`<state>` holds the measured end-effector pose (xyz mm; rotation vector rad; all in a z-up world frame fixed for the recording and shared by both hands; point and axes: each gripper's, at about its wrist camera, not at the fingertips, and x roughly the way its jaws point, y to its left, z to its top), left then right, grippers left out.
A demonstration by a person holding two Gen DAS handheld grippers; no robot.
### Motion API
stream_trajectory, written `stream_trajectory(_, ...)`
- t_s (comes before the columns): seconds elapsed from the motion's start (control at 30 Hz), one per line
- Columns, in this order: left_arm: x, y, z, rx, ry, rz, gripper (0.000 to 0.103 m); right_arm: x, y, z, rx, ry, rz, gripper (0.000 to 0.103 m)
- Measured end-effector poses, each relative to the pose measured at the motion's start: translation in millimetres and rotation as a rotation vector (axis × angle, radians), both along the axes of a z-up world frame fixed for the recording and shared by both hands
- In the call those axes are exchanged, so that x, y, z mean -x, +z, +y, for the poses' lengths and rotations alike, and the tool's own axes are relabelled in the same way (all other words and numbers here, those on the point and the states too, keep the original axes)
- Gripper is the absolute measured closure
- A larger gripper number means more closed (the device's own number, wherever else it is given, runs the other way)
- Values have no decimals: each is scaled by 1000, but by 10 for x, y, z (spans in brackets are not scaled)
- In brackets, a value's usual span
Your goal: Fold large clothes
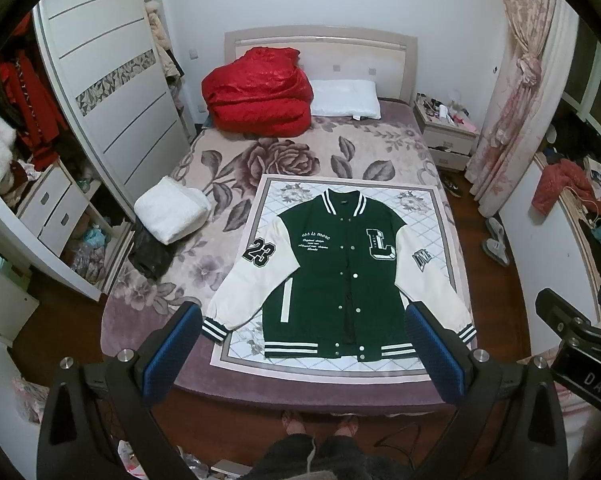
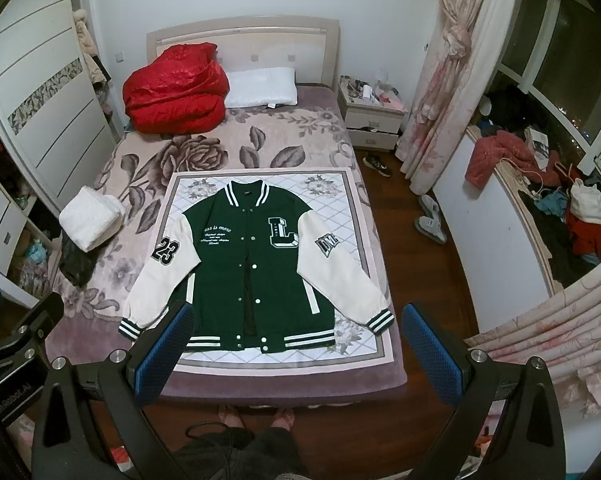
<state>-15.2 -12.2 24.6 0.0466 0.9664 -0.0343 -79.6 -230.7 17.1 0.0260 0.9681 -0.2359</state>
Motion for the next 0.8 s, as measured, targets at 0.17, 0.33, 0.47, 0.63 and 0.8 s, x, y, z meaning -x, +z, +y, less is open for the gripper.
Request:
stream_trajectory(0.17,-12,24,7,2,-3,-4,0,16,-9,1,0,-1,-3,0)
stream_trajectory(0.33,-9,8,8,4,-3,-5,0,31,-25,-9,-2,-3,-4,0)
stream_trajectory(0.47,-50,-5,7,-1,3,-15,0,-3,-14,18,-1,-14,-4,0)
stream_trajectory(0.63,-449,-171,-16,-61,43,-98,0,-265,-177,-18,-25,-63,-32,0)
stream_trajectory(0.8,-923,-774,9,-113,9,-147,0,-635,-940,-439,-150,-158,-9,0)
